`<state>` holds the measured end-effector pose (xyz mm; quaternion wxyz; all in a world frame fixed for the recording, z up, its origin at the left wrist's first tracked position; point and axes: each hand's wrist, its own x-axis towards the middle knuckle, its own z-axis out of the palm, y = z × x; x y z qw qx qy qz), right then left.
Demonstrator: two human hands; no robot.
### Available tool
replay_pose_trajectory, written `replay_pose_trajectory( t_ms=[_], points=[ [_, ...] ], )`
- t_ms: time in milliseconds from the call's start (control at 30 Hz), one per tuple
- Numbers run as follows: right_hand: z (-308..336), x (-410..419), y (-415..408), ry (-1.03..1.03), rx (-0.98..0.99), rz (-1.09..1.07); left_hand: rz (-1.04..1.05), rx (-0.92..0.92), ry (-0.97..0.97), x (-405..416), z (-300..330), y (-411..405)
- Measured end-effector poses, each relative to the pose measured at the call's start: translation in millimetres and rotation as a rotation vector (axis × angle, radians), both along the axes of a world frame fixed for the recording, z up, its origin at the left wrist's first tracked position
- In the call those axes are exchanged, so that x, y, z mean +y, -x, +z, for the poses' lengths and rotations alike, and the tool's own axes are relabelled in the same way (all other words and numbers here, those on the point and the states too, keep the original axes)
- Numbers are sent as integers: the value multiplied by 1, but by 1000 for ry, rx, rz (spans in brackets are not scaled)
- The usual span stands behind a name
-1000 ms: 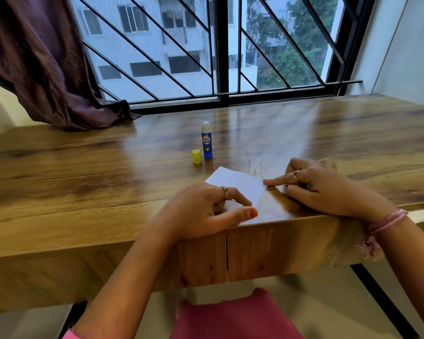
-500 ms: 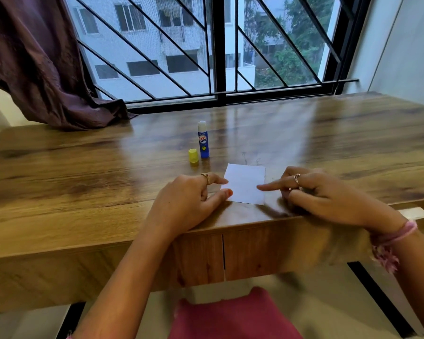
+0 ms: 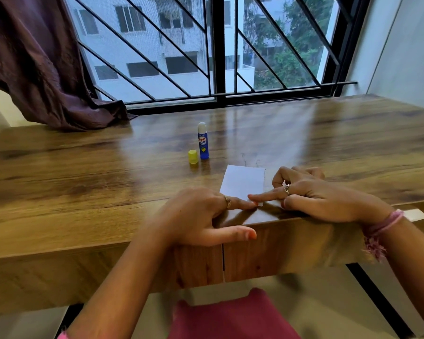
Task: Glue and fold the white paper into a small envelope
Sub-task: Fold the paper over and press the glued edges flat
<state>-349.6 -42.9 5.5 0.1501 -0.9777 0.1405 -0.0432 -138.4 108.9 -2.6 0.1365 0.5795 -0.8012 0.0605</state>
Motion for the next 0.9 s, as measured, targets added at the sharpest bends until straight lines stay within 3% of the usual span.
replay_pose_trajectory(
  t_ms=[600,900],
  points=[
    [-3,-47,-21,154,-39,-300,24,10,-37,1,4,3],
    [3,-33,-16,-74,-110,-202,19,20,-20,2,1,2]
  ],
)
